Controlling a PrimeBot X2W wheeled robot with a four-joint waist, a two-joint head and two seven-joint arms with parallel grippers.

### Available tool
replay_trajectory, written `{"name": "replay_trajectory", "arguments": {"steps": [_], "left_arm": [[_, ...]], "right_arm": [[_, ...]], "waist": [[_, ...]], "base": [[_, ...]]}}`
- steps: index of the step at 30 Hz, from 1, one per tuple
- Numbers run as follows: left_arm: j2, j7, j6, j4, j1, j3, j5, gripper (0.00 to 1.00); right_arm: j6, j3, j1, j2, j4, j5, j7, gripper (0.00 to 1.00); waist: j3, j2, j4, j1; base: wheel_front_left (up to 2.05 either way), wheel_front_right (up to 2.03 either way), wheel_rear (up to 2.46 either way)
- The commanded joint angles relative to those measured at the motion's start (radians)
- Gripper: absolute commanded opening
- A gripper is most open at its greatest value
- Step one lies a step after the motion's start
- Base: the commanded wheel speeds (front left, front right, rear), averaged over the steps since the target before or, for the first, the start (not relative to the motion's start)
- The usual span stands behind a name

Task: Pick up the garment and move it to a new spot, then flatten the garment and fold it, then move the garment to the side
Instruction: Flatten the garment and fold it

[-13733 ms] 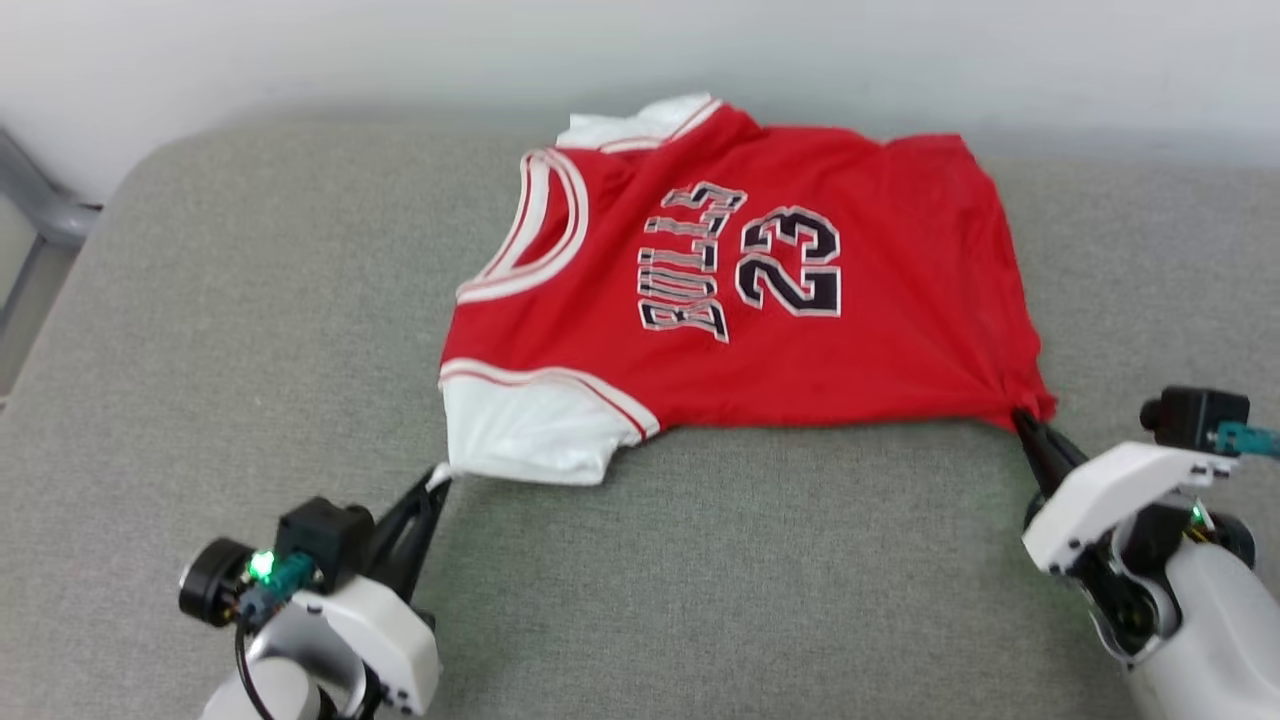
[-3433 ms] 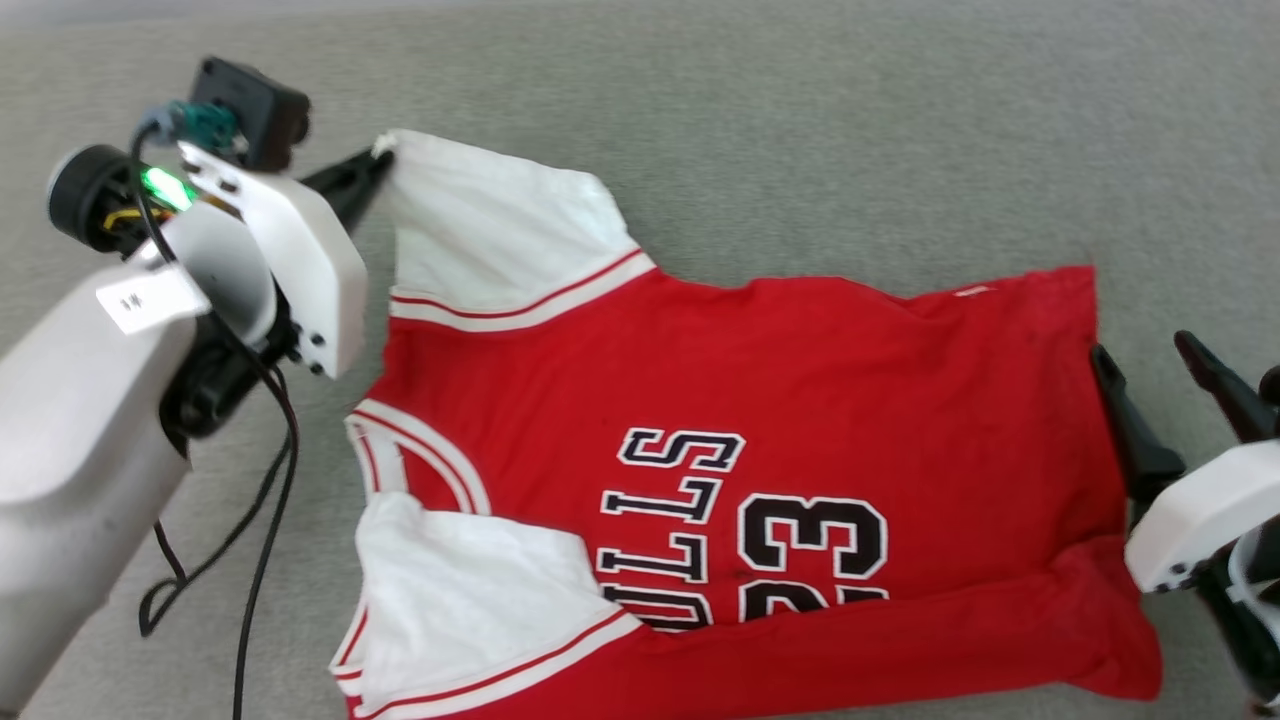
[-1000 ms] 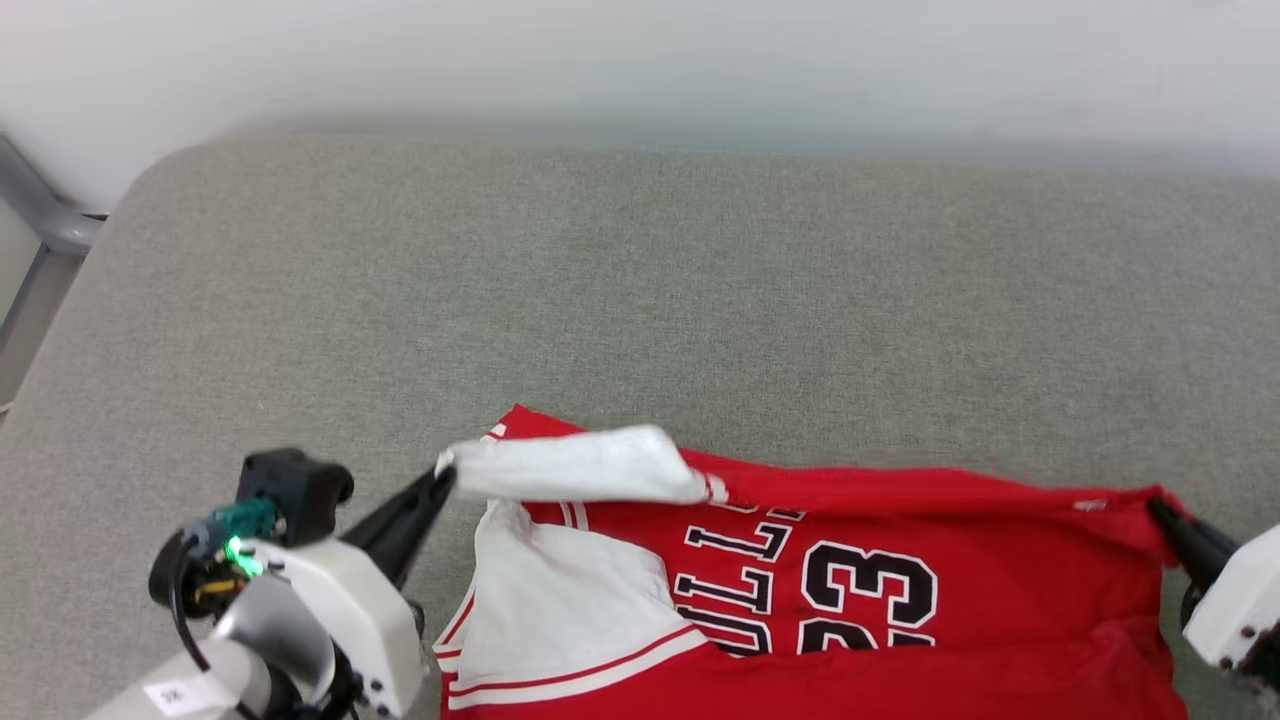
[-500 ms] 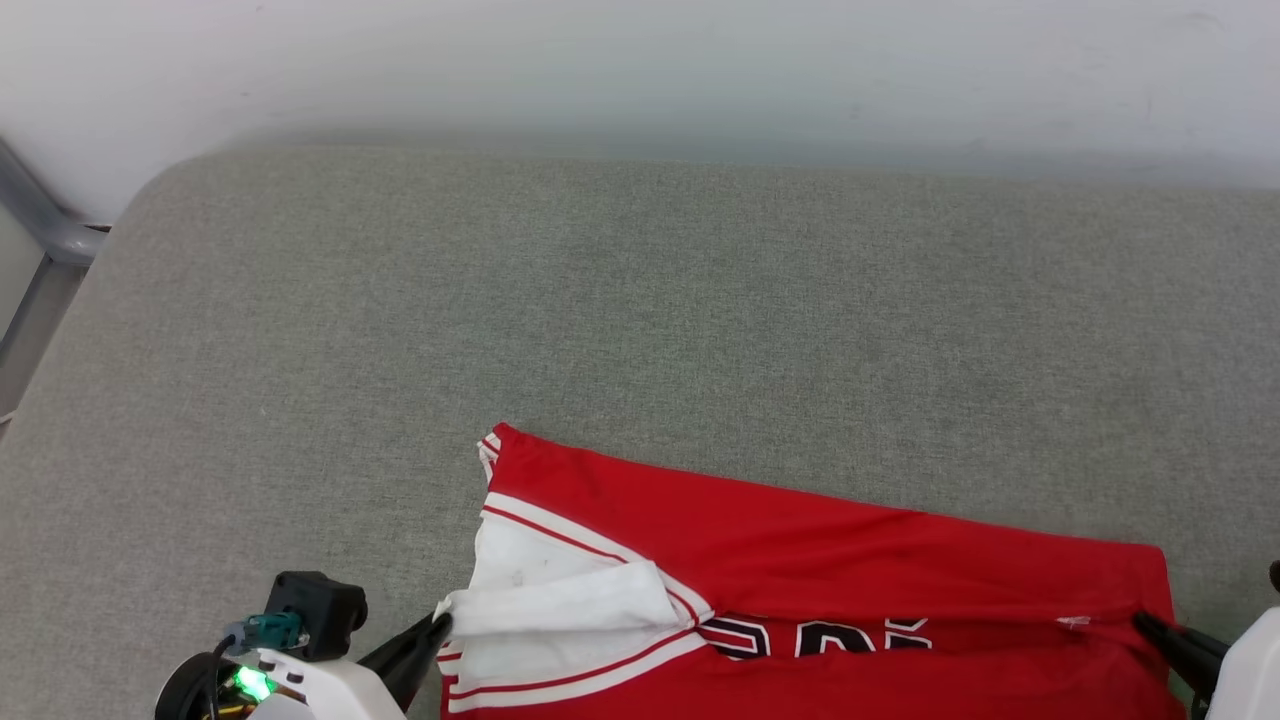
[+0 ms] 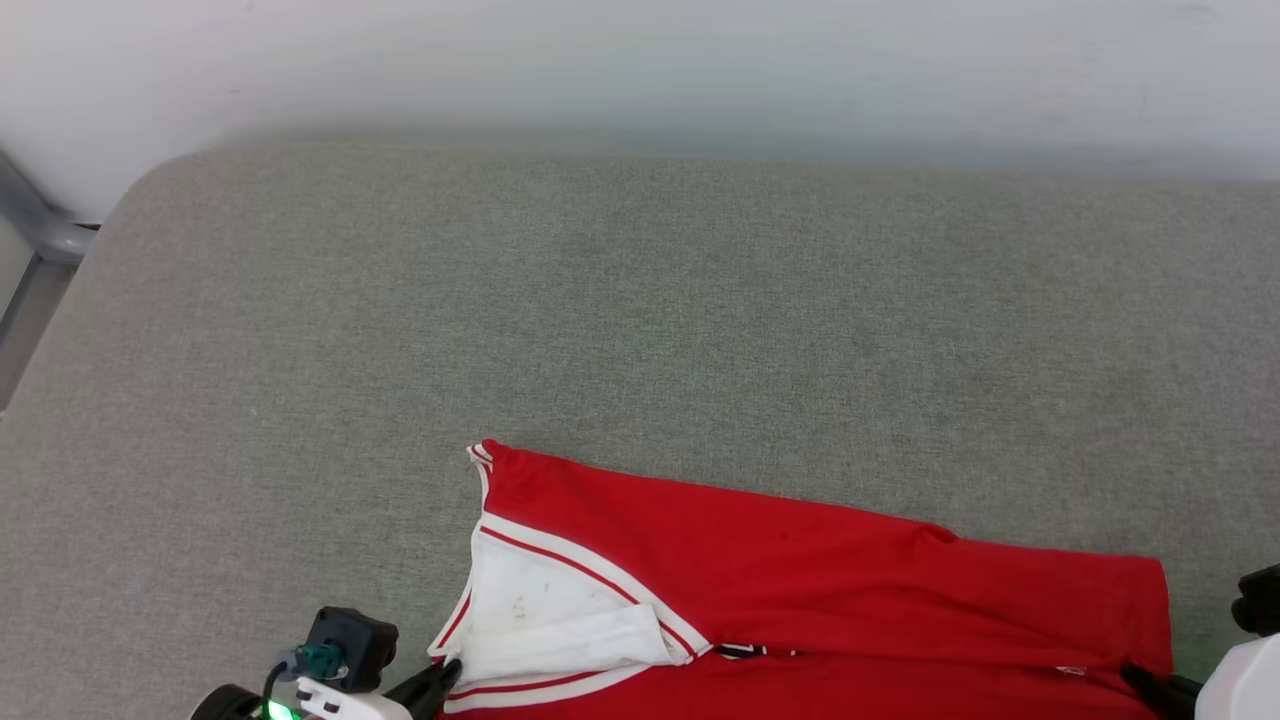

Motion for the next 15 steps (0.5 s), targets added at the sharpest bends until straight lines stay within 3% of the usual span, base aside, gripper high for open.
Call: {"name": "replay_trajectory", "arguments": {"steps": [1,2,3,4,5,15], "left_arm": [[-0.017,-0.007,-0.01,0.018,-0.008,-0.01,0.005,0.0],[-0.023,-0.008,-0.017,0.027,-0.009,-0.013,0.007,0.0],[-0.028,-0.008,-0.021,0.039,-0.012,-0.014,0.005,0.02],[-0.034,-0.007,-0.026,0.05,-0.014,-0.018,0.005,0.45],[-0.038,-0.008,-0.029,0.059,-0.018,-0.019,0.008,1.0],[-0.064,-0.13,0.0,0.091,-0.018,0.041,0.002,1.0]], "right_arm": [[-0.001,0.013,-0.004,0.001,0.008,-0.005,-0.007,0.0],[-0.001,0.018,-0.009,0.004,0.012,-0.004,-0.01,0.0],[-0.001,0.023,-0.014,0.006,0.016,-0.005,-0.012,0.19],[-0.001,0.03,-0.02,0.003,0.017,-0.01,-0.019,0.89],[-0.001,0.033,-0.024,0.0,0.022,-0.017,-0.025,1.0],[-0.001,0.023,-0.028,0.015,-0.033,-0.002,0.04,1.0]], "waist": [[0.005,-0.0001,-0.002,0.0001],[0.008,-0.0001,-0.003,0.0001],[0.01,-0.0001,-0.003,0.0001],[0.012,-0.0001,-0.004,0.0001],[0.012,-0.0001,-0.004,0.0001],[-0.065,-0.0001,-0.015,0.0001]], "base": [[0.0,0.0,0.0],[0.0,0.0,0.0],[0.0,0.0,0.0],[0.0,0.0,0.0],[0.0,0.0,0.0],[0.0,0.0,0.0]]}}
